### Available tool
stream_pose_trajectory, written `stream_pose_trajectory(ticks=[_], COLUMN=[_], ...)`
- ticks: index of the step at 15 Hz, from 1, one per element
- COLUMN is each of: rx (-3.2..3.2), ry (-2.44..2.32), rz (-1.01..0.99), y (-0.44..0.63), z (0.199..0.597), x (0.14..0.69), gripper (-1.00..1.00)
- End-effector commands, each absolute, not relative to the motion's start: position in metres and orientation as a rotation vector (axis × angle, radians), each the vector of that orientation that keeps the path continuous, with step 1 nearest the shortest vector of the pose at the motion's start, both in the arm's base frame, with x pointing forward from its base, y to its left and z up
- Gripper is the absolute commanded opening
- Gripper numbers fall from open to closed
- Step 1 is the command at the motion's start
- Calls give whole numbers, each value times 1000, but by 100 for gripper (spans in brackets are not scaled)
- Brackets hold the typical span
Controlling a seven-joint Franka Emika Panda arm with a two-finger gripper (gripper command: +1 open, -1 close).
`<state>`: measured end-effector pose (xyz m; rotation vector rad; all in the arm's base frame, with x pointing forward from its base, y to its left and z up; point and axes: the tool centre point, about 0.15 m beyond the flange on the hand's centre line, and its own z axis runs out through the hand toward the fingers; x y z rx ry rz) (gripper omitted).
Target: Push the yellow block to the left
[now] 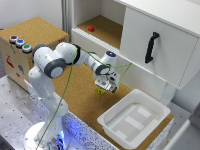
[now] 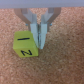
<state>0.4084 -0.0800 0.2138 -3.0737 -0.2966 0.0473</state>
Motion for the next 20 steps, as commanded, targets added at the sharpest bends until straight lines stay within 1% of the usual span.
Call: stream_pose_trajectory(ticks=[1, 10, 16, 20], rx=[-3041, -3045, -3045, -3059], ry=[-295, -362, -368, -326], rz=[84, 90, 115, 135], y=[-54, -14, 3, 1], z=[206, 217, 220, 234], x=[408, 410, 402, 392], gripper=[-100, -100, -100, -100])
